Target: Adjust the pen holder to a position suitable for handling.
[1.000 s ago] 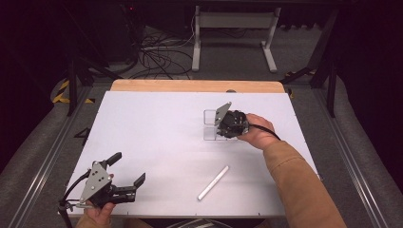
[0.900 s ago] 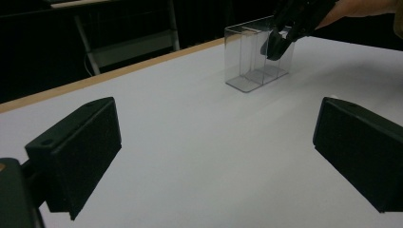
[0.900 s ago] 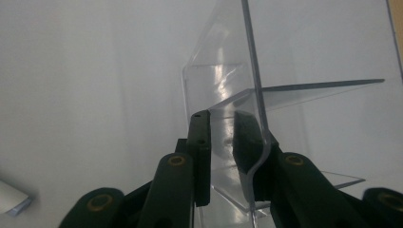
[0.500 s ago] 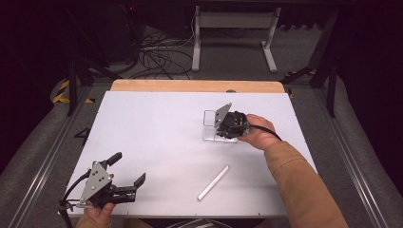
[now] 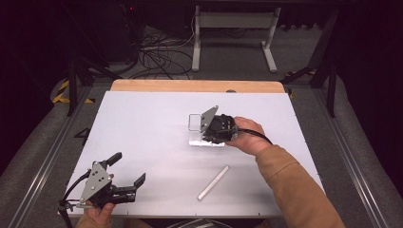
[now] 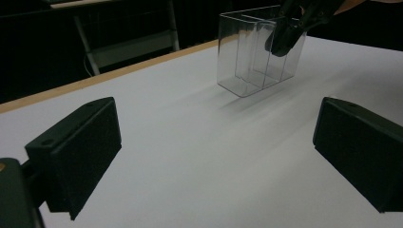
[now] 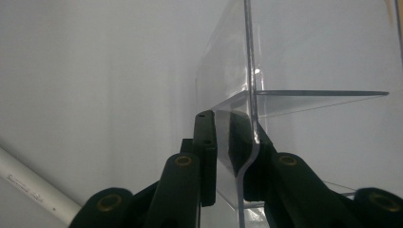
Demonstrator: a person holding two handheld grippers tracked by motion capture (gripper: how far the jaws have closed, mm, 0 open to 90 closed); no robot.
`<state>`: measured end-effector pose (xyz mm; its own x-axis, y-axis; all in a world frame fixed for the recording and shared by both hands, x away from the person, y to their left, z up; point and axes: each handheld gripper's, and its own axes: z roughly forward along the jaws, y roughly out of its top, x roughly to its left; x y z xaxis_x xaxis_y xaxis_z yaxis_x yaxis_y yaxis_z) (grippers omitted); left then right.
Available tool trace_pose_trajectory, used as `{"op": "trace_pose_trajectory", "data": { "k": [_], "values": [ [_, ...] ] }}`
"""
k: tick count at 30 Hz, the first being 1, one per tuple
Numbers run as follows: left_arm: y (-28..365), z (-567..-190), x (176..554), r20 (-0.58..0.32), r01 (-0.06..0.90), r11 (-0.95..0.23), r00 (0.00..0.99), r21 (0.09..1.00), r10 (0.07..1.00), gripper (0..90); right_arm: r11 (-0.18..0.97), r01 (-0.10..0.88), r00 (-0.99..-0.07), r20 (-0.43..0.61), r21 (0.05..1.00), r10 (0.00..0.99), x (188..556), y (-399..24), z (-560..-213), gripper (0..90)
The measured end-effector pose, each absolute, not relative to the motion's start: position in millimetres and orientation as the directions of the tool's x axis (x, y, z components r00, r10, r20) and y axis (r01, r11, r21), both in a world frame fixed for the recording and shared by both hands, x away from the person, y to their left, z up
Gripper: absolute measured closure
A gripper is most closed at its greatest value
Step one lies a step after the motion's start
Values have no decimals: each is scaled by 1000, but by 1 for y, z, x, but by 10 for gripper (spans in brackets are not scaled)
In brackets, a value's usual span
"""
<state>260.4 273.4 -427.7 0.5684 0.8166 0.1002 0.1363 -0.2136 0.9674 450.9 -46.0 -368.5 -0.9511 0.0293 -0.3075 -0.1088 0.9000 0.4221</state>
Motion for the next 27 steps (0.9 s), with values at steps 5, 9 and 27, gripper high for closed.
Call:
{"op": "trace_pose_trajectory", "data": {
  "k": [5,9,27],
  "values": [
    [274,-427,261,105,131,-216,568,968,816,29,908,-90,-963,-269,410,26,444,-29,-373,804],
    [274,-427,260,103,132,-214,569,968,816,29,914,-83,-968,-251,398,21,440,-20,-379,805],
    [273,-428,261,97,138,-212,571,968,815,29,920,-62,-971,-236,387,34,435,-7,-389,749]
  ]
}}
